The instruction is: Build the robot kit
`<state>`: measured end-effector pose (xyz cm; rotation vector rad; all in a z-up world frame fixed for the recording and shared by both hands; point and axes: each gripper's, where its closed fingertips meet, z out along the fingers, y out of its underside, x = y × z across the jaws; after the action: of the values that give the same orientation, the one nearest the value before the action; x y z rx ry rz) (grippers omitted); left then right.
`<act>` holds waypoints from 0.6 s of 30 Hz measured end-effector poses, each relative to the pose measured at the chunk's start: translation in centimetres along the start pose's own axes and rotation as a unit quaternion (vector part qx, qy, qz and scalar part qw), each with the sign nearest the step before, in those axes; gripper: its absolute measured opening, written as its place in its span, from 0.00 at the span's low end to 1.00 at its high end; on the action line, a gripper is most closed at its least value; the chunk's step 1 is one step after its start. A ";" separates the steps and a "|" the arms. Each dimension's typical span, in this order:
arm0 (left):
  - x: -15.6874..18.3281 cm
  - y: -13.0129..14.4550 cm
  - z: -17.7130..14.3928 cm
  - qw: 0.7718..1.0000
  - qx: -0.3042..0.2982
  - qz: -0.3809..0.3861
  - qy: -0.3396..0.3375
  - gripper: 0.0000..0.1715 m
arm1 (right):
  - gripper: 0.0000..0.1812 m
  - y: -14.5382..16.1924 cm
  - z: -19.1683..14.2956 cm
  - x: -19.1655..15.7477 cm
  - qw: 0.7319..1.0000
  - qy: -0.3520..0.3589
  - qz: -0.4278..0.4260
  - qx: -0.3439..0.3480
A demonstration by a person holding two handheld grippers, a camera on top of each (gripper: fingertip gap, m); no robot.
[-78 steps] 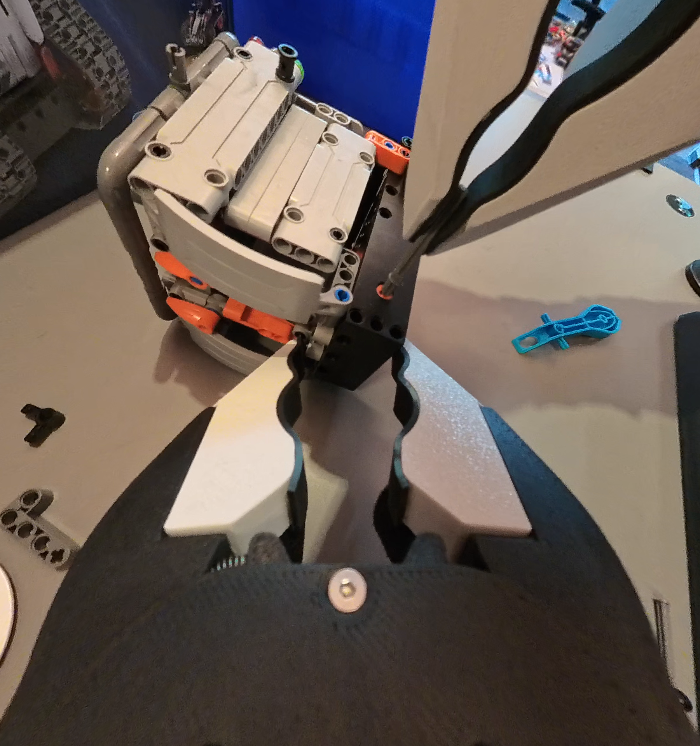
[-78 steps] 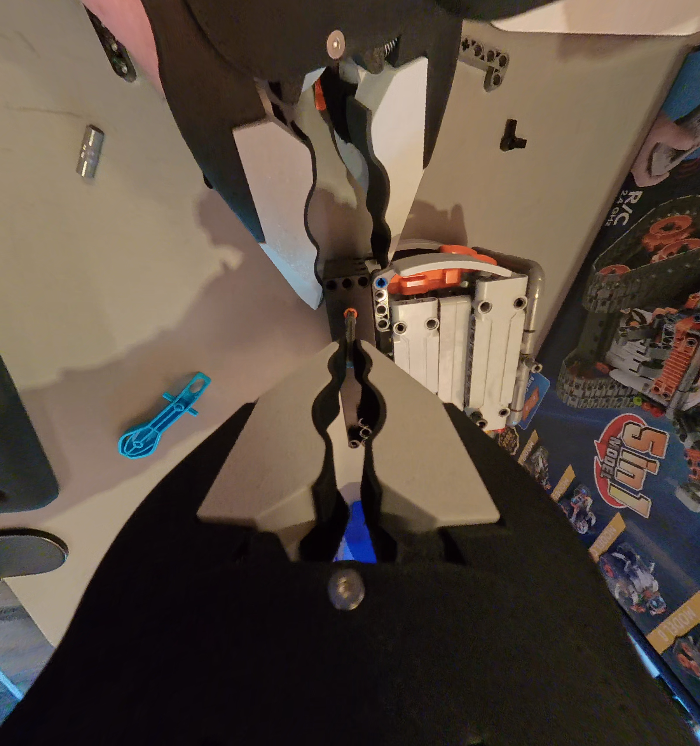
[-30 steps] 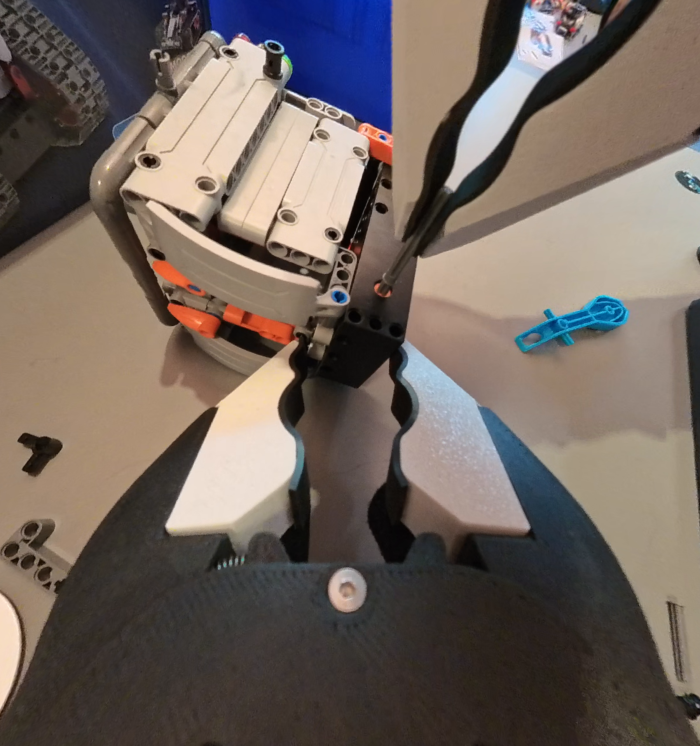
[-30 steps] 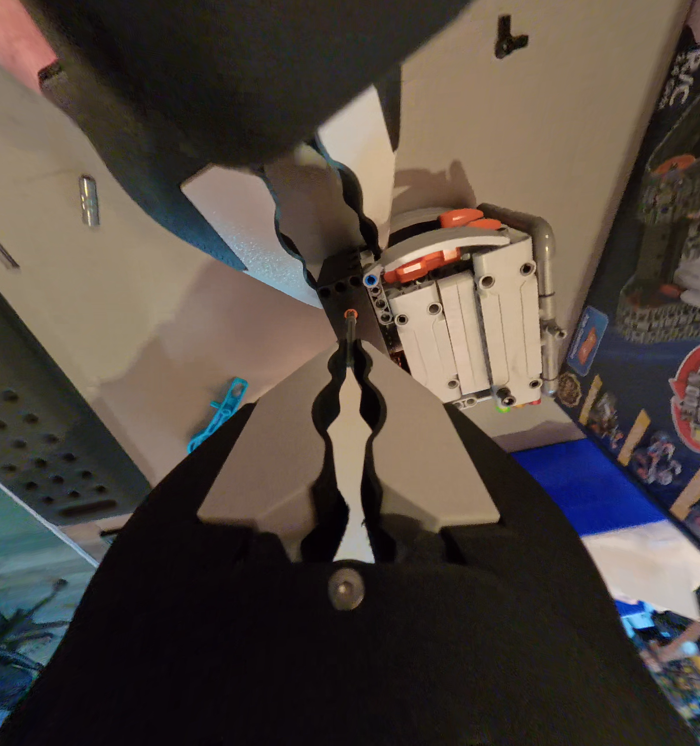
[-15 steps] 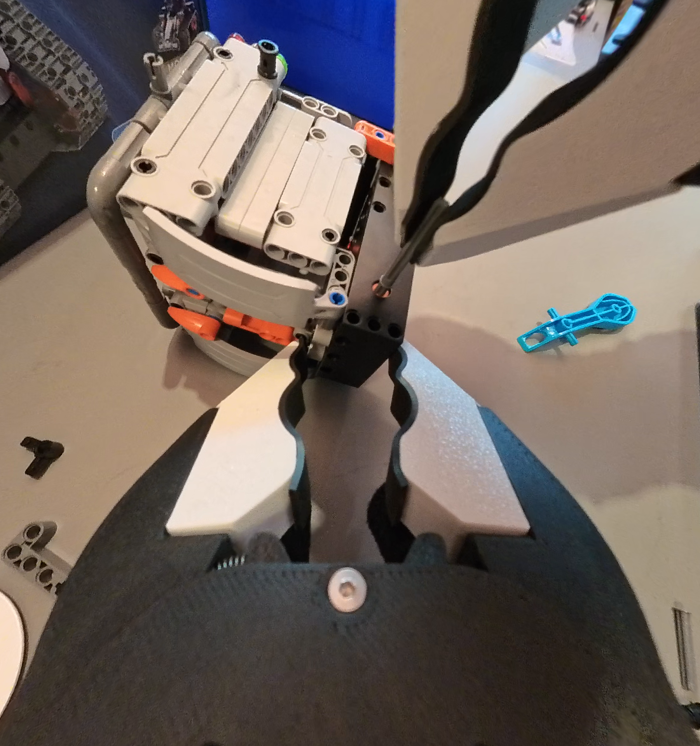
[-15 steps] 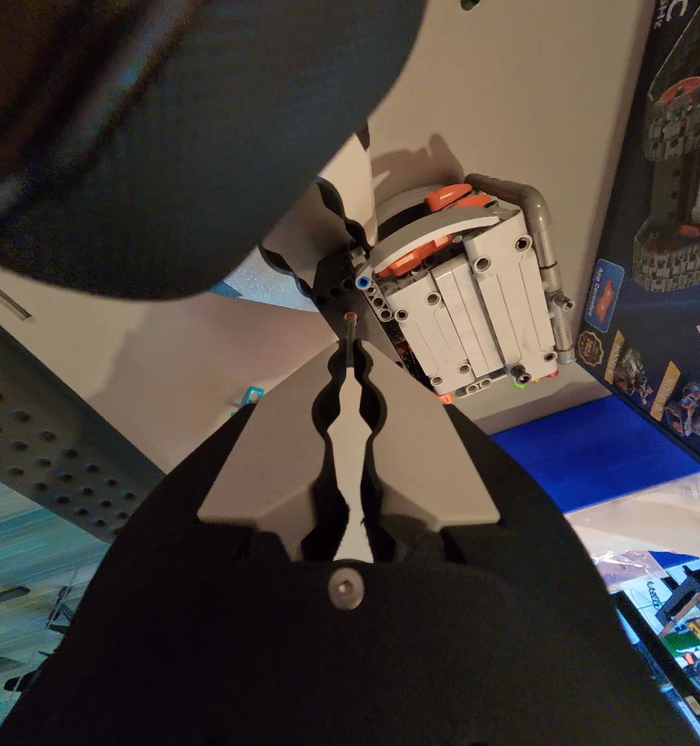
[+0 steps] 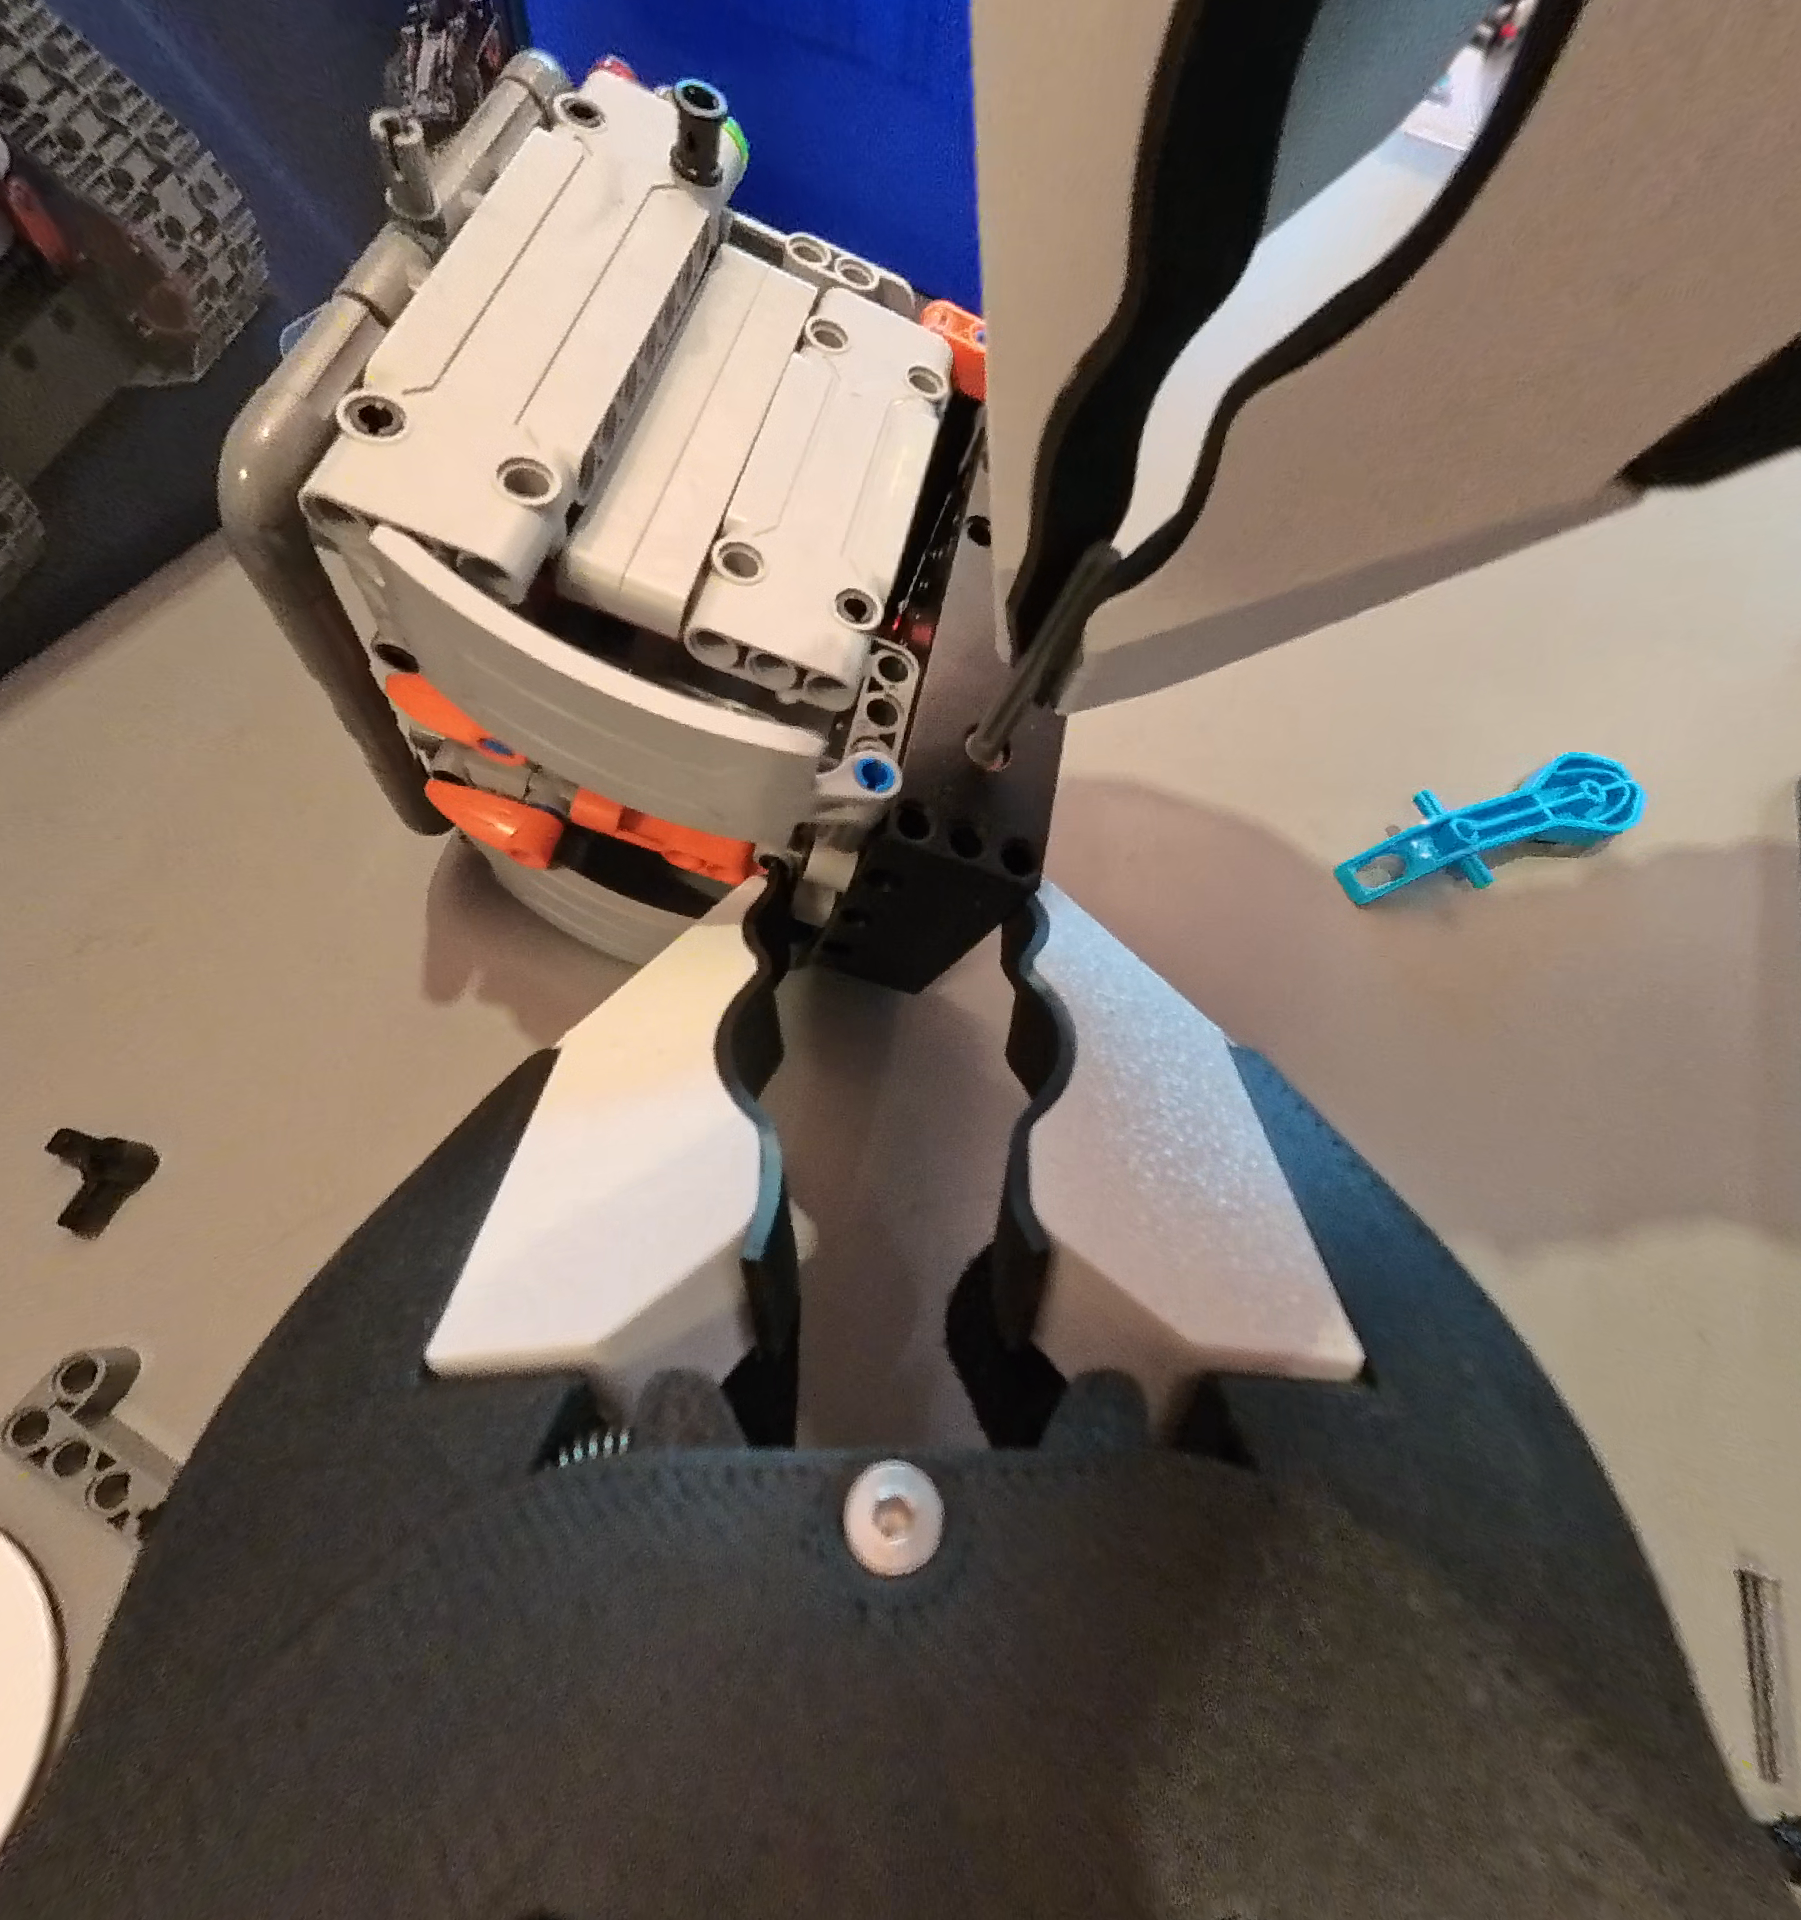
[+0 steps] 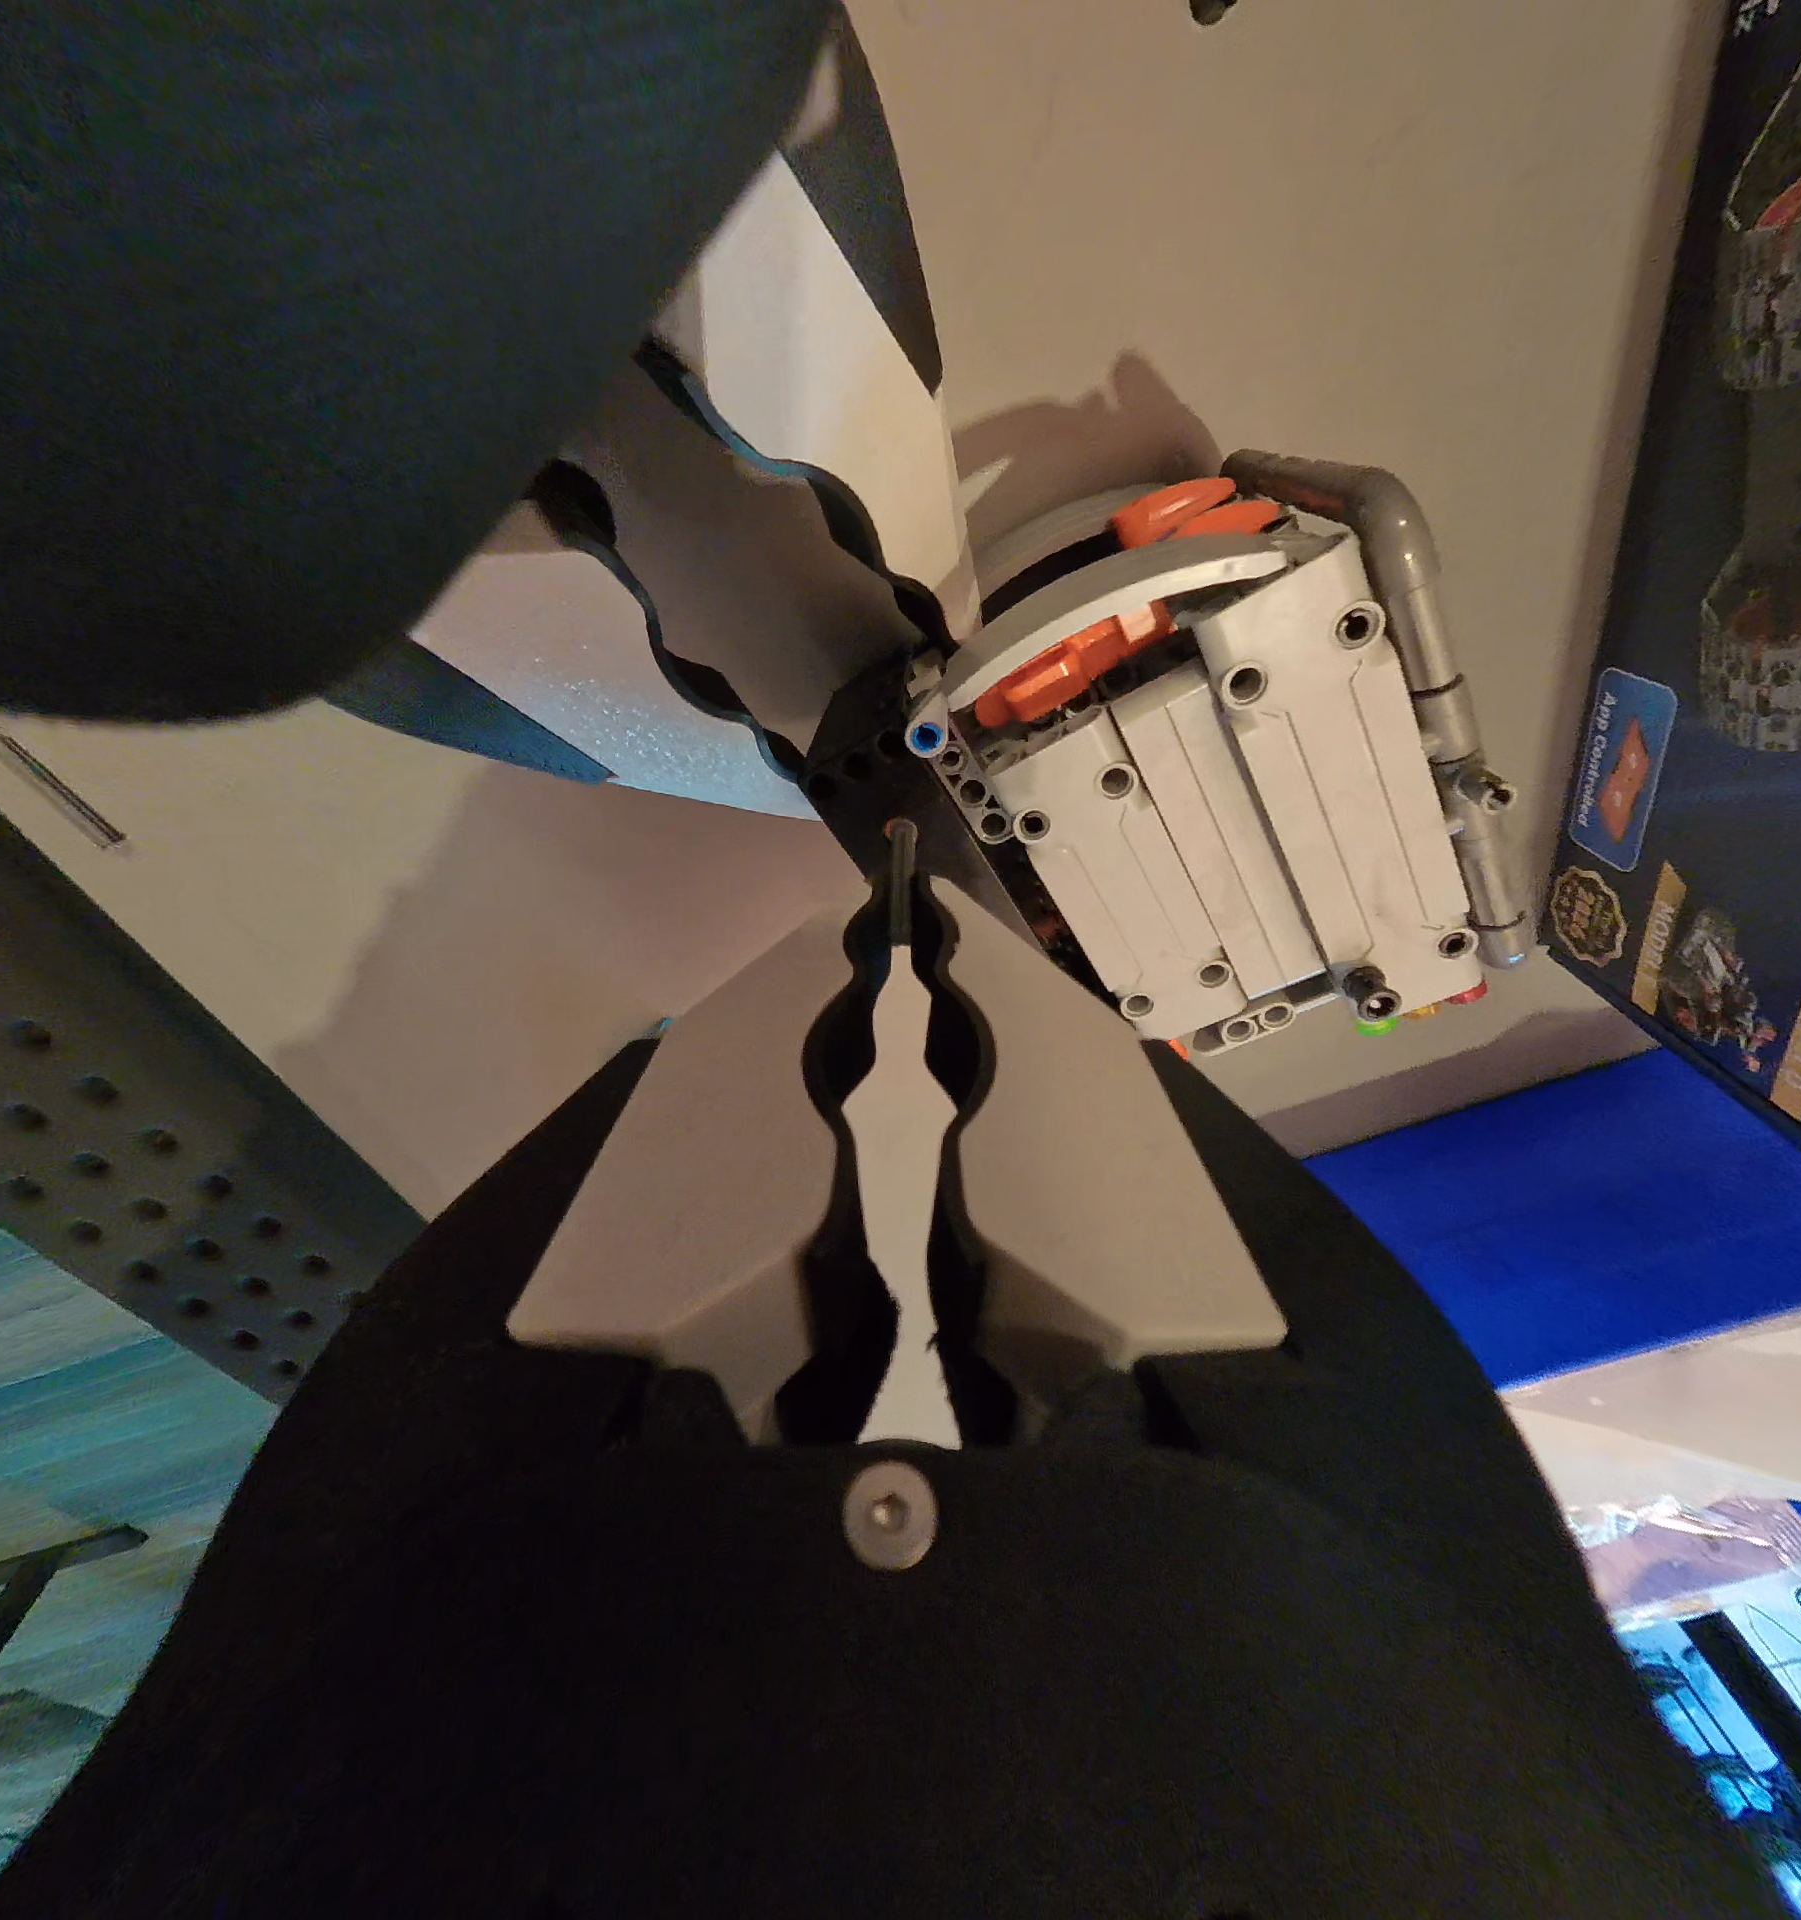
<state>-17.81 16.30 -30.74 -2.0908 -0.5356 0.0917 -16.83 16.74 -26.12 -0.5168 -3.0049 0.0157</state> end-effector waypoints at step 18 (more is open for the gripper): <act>0.9 0.8 -3.0 0.997 -0.026 -0.052 0.043 0.34 | 0.12 0.9 -7.8 -0.9 0.965 0.015 0.077 0.248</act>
<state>-15.94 13.96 -29.65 -2.1032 -0.5995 -0.0731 -15.01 17.22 -18.44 -0.6748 -2.7642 0.7400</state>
